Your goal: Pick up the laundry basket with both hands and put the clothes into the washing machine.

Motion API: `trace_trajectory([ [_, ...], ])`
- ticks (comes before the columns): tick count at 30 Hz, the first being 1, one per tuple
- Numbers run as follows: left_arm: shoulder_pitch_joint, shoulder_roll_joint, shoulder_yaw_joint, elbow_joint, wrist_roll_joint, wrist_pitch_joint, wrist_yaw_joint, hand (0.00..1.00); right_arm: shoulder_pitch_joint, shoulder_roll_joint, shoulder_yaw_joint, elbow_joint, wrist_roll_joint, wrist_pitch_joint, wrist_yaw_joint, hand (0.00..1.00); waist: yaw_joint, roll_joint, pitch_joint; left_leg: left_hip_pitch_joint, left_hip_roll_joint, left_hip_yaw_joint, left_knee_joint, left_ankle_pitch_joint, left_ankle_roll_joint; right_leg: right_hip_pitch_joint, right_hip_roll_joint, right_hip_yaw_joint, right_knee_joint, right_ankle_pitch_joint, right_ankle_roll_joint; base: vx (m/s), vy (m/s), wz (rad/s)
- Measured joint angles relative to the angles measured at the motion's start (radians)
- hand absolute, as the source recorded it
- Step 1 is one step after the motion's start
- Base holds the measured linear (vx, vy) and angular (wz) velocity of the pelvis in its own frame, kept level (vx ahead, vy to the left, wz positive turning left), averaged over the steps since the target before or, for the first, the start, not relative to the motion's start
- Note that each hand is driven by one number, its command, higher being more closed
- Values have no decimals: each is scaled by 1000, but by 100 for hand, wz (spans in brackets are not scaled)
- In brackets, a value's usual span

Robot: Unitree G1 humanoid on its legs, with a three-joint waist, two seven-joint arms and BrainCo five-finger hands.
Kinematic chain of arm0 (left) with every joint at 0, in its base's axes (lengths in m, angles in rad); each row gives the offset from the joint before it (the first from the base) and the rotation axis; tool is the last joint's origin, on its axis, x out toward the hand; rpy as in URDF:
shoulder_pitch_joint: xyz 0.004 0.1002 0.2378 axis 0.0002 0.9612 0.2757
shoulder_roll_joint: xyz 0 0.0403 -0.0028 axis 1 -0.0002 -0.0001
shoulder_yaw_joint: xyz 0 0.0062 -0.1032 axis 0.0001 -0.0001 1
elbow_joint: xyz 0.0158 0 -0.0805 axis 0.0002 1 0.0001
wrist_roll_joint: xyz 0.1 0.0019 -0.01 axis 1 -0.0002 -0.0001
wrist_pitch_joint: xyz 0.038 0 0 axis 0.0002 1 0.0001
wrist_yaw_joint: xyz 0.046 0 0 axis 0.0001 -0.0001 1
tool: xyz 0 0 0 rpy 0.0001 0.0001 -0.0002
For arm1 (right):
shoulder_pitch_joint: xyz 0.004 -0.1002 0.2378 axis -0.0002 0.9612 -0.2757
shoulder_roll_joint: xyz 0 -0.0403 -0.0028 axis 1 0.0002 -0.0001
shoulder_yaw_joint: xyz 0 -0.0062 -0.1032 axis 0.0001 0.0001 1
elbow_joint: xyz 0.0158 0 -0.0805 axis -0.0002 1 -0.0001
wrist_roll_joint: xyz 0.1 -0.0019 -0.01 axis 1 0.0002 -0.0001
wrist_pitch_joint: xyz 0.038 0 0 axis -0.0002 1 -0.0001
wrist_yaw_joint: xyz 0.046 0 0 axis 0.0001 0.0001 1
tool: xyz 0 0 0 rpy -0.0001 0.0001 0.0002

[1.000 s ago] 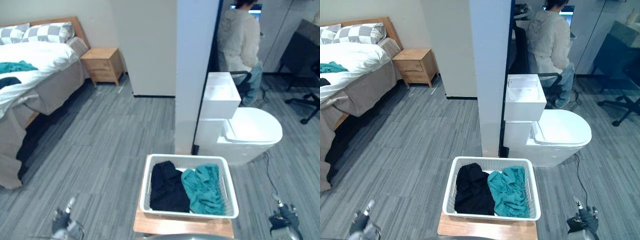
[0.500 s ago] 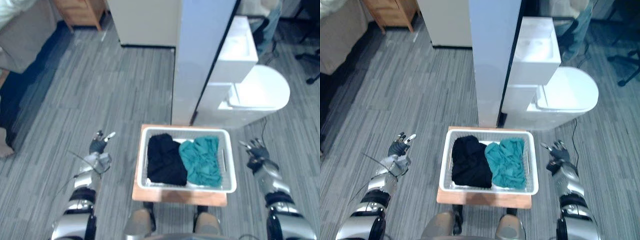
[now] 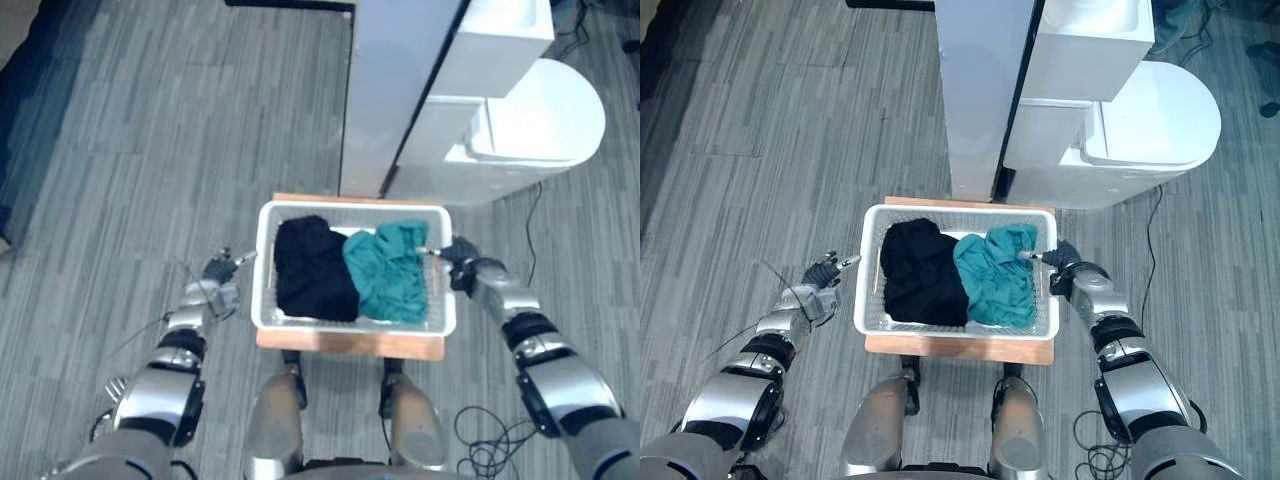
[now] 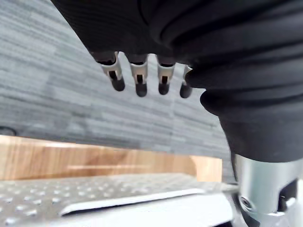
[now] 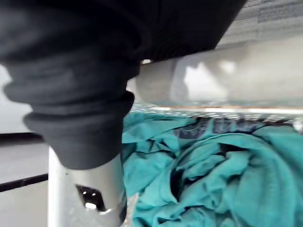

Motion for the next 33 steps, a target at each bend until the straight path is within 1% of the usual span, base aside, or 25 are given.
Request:
trace_trajectory([
  [4,-64,-5,-28,32,17,3,-1,0,-35,32,9,59,-28,8,0,0,0,-4,4,-9,11,-2,-24,26,-5,-15,13,-3,-5,9,-12,-12,-5,1],
  [6,-84,-12,-46,41,52,3,3,0,-53,33,39,61,-32,8,1,0,-3,-5,5,-11,14,-1,-35,34,-10,-22,17,-3,-9,13,-16,-7,-5,-3],
  [8,-99,-27,-62,45,74,3,8,0,-60,38,39,61,-43,8,1,0,-4,-5,5,-13,16,1,-40,37,-10,-28,20,-1,-11,15,-18,-6,-3,-6],
  [10,-106,-24,-62,45,83,2,8,0,-60,41,43,62,-49,8,1,0,-4,-6,5,-11,20,1,-50,43,-12,-28,26,-2,-16,18,-21,0,0,0],
  [12,-112,-18,-65,43,91,0,9,0,-60,43,64,63,-57,5,1,0,-4,-13,9,-10,29,0,-58,52,-17,-29,34,-5,-17,18,-21,0,0,0],
  [14,-116,-14,-71,41,92,0,9,0,-60,43,70,69,-58,4,4,0,-4,-14,10,-9,31,-2,-66,57,-19,-29,37,-7,-18,18,-21,1,-2,2],
  [16,-120,-9,-94,38,101,-1,10,0,-60,43,79,81,-67,-4,12,0,-4,-16,11,-10,30,-2,-68,57,-18,-29,37,-7,-19,18,-21,0,0,0],
  [17,-122,-9,-96,38,105,-1,10,0,-60,43,81,81,-68,-5,15,100,-4,-18,12,-10,30,-1,-68,57,-18,-30,36,-7,-19,18,-21,0,0,0],
  [18,-124,-9,-99,37,113,-3,10,0,-60,43,86,82,-69,-6,18,100,-4,-19,13,-10,29,-1,-68,57,-18,-30,36,-7,-20,18,-21,0,0,0],
  [19,-125,-8,-103,37,120,-7,11,100,-60,44,97,84,-75,-7,18,100,-4,-21,13,-10,29,-1,-69,57,-18,-30,36,-8,-20,18,-21,0,0,0],
  [25,-134,-5,-130,37,134,-19,30,100,-73,47,103,102,-156,-14,-10,100,-3,-23,14,-11,27,-2,-88,65,-17,-29,36,-11,-36,25,-20,4,5,2],
  [29,-146,-2,-135,33,151,-20,57,100,-99,52,110,126,-219,-13,-18,100,-2,-34,20,-11,27,-3,-94,67,-18,-30,36,-16,-36,27,-18,-3,5,3],
  [30,-149,-1,-136,29,160,-20,72,100,-100,53,113,127,-224,-13,-27,100,-2,-36,21,-11,27,-6,-98,70,-18,-29,35,-21,-36,27,-18,-8,7,6],
  [33,-149,-1,-145,20,168,-21,79,100,-100,54,117,127,-224,-12,-38,100,-3,-36,21,-11,27,-8,-99,71,-19,-28,35,-25,-36,27,-18,0,3,2],
])
